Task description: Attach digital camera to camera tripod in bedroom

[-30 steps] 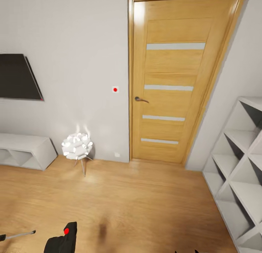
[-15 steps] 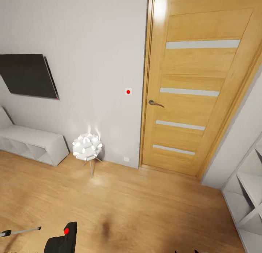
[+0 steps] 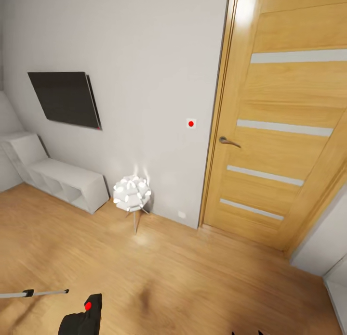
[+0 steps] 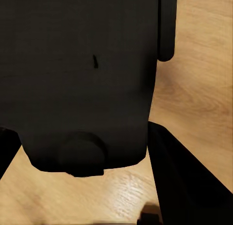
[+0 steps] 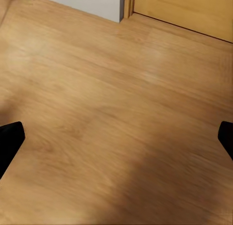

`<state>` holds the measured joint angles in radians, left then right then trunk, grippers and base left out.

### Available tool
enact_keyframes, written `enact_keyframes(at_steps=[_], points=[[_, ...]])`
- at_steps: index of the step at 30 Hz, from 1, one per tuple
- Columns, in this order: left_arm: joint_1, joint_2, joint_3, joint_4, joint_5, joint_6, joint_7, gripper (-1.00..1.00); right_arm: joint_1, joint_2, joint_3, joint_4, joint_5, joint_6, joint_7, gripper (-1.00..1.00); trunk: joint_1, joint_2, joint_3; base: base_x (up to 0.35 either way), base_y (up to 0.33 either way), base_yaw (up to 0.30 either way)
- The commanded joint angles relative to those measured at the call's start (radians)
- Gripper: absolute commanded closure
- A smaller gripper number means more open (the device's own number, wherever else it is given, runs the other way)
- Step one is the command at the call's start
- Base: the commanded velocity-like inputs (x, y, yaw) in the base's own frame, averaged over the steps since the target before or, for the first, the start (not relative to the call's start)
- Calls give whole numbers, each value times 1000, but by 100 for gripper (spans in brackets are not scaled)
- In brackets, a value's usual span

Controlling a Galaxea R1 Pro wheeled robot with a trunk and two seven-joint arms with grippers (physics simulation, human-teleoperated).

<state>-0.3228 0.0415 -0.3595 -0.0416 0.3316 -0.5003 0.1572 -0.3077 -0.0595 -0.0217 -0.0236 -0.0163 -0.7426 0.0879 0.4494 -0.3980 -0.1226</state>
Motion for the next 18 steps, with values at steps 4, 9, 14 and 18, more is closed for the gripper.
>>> enact_keyframes(at_steps=[4,9,14,18], points=[[-1,0,-8,0,1,-1,7,100,-1,0,-3,1,-2,-3,7,-100,1,-2,-2,4,-1,288],[-1,0,-9,0,1,-1,7,100,-1,2,-3,1,-2,-3,7,-100,1,-2,-2,121,0,288],[-1,0,-8,0,1,-1,7,100,-1,10,-3,1,-1,-3,7,-100,1,-2,-2,301,0,288],[-1,0,-9,0,1,-1,7,100,-1,10,-3,1,-1,-3,7,-100,1,-2,-2,341,-14,288]])
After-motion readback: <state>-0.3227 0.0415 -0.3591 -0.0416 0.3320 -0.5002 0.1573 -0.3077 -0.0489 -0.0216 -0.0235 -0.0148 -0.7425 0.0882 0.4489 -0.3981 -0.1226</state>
